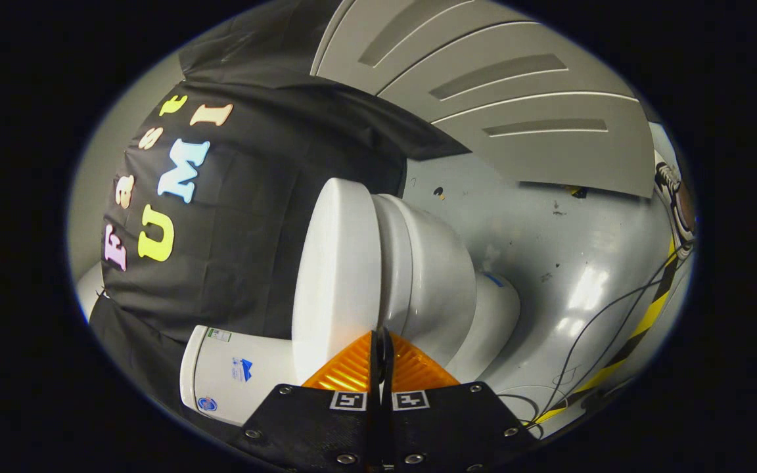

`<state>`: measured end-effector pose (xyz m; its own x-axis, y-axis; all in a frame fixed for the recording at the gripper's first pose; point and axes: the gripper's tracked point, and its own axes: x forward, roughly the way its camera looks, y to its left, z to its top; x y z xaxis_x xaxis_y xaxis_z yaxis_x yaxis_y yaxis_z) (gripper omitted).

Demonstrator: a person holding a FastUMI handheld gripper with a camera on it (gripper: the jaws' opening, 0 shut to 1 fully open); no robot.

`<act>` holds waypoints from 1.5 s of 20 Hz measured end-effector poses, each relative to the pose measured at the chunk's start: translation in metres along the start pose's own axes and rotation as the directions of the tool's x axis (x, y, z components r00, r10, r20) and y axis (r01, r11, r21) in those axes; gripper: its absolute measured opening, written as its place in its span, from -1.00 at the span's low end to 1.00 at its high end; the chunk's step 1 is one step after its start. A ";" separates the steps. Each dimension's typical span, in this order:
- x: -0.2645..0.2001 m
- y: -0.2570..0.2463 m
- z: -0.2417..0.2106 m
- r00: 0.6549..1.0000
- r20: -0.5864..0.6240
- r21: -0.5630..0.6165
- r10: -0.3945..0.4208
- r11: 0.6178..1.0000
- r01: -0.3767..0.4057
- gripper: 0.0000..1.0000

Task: Open the toilet lid.

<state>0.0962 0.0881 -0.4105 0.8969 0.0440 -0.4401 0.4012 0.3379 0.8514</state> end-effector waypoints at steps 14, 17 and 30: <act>-0.017 0.029 0.007 0.991 0.035 -0.126 -0.128 0.983 0.131 -1.00; -0.020 0.038 0.008 0.988 0.043 -0.158 -0.151 0.975 0.156 -1.00; -0.047 0.101 0.010 0.965 0.163 -0.414 -0.204 0.874 0.254 -1.00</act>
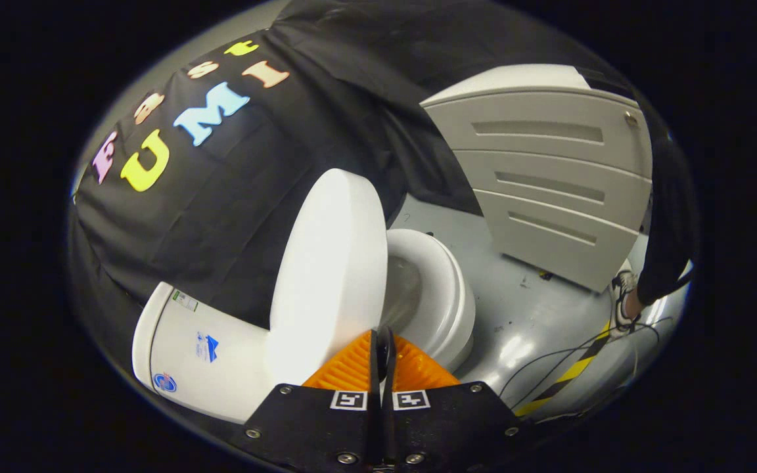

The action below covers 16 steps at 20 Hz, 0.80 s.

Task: Open the toilet lid.

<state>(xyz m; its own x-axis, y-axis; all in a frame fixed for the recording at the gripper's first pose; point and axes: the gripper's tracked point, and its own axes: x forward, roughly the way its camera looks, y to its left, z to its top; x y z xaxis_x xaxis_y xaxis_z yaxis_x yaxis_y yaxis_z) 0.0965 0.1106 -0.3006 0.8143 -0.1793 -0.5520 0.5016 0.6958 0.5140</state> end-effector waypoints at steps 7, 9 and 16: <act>-0.021 0.028 0.011 0.997 0.074 -0.028 -0.006 1.000 0.008 -1.00; -0.022 0.031 0.010 0.996 0.086 -0.060 -0.015 0.998 0.020 -1.00; -0.035 0.050 0.015 0.990 0.136 -0.170 -0.029 0.984 0.052 -1.00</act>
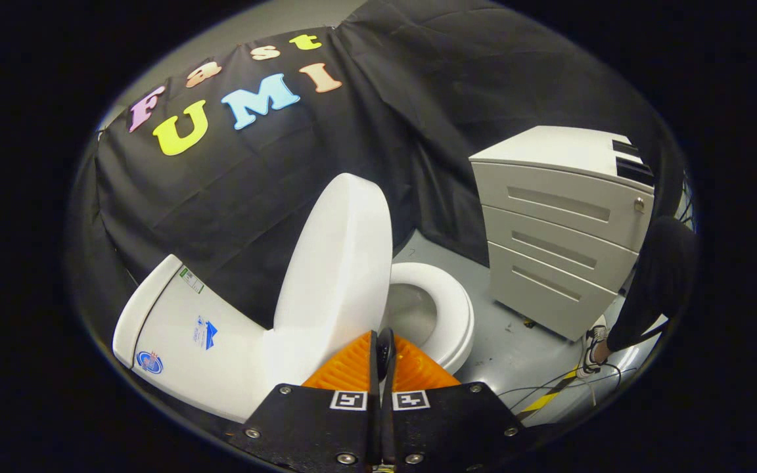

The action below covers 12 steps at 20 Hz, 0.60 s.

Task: Open the toilet lid.

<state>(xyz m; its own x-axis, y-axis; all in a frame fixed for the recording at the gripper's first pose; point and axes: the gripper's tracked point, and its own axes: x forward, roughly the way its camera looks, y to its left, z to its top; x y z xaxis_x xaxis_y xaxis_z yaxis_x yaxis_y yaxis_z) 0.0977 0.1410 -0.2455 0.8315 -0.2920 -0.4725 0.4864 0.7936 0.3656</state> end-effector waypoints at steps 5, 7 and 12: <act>-0.008 0.012 0.005 0.998 0.064 -0.036 -0.007 0.999 0.009 -1.00; -0.012 0.019 0.007 0.997 0.073 -0.047 -0.002 0.999 0.005 -1.00; -0.021 0.033 0.013 0.995 0.095 -0.142 -0.013 0.990 0.027 -1.00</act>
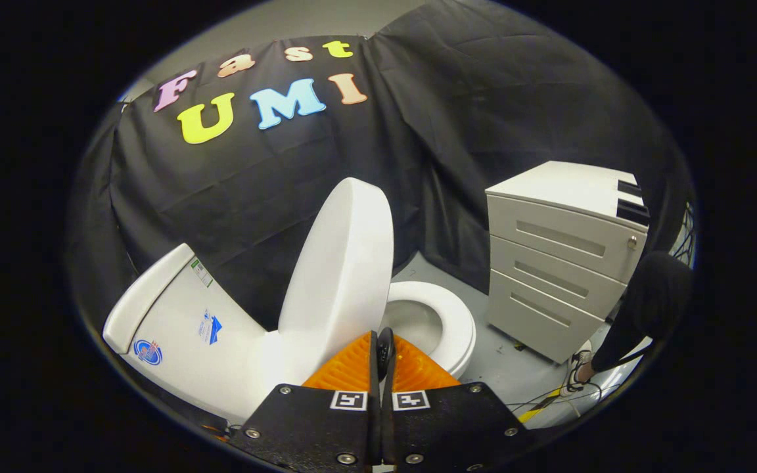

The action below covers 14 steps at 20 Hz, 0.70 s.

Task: Open the toilet lid.

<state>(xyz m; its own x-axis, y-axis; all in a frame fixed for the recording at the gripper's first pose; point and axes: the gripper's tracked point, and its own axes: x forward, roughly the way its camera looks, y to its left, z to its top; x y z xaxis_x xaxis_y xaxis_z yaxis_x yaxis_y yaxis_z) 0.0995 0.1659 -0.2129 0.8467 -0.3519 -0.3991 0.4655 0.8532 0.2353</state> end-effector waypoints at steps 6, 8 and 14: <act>-0.015 0.027 0.010 0.999 0.051 -0.122 0.015 0.992 -0.008 -1.00; -0.020 0.036 0.013 0.997 0.070 -0.151 0.041 0.988 -0.030 -1.00; -0.031 0.058 0.019 0.993 0.102 -0.222 0.064 0.974 -0.040 -1.00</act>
<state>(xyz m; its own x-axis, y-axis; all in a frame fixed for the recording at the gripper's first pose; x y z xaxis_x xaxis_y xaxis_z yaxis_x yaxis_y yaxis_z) 0.1052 0.2192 -0.1705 0.8966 -0.3341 -0.2908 0.3627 0.9306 0.0488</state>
